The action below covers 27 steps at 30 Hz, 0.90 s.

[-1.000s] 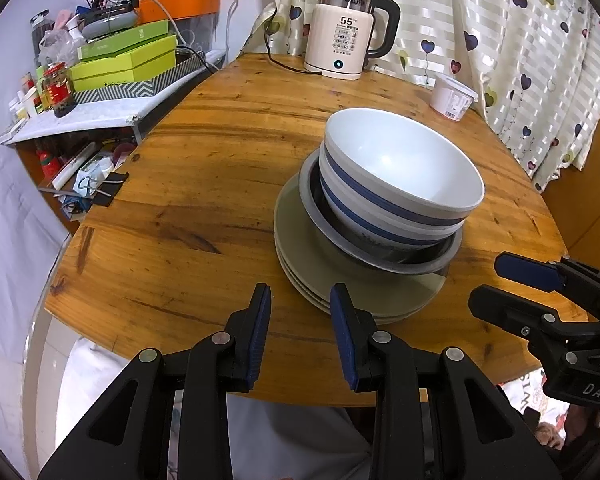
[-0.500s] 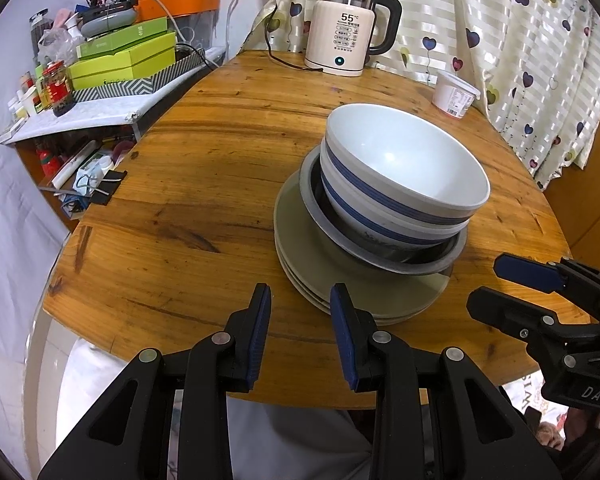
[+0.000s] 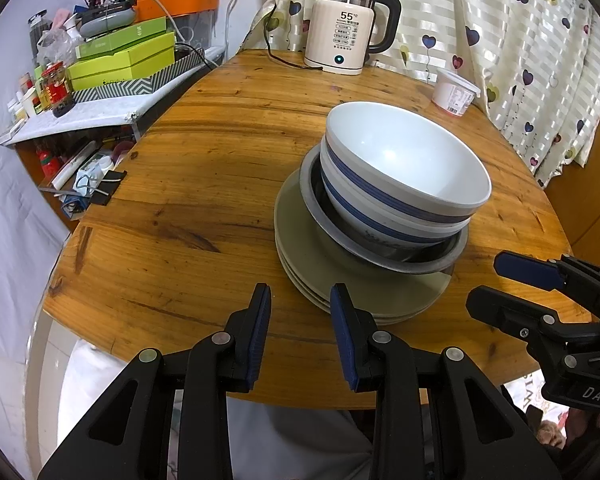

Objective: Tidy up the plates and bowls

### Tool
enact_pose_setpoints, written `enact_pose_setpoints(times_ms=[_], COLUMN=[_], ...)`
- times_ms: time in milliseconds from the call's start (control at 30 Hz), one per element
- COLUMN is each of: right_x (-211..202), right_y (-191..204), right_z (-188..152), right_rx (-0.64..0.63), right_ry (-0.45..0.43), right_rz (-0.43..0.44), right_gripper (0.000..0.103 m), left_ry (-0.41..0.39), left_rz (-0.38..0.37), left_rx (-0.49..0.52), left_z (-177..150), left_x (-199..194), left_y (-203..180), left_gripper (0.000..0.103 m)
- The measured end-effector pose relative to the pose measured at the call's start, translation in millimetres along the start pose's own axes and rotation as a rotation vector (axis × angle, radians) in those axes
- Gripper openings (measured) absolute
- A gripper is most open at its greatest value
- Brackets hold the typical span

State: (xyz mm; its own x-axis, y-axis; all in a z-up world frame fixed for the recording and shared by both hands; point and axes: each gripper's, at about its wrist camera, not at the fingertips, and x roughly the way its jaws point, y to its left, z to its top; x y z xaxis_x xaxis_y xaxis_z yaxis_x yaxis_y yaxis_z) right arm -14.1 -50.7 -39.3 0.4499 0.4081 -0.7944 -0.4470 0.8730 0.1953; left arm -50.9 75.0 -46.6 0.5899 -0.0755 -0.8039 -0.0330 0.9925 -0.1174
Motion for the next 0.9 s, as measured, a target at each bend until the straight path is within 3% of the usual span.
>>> enact_pose_setpoints(times_ms=[900], right_x=[0.5], right_y=[1.1], right_z=[0.4], right_rx=[-0.001], right_ry=[0.001], right_rz=[0.001], right_gripper=[0.057], left_ry=[0.009], left_rz=[0.007], left_rx=[0.006], left_z=[-1.8], left_x=[3.4], left_y=[2.2], left_gripper=[0.032])
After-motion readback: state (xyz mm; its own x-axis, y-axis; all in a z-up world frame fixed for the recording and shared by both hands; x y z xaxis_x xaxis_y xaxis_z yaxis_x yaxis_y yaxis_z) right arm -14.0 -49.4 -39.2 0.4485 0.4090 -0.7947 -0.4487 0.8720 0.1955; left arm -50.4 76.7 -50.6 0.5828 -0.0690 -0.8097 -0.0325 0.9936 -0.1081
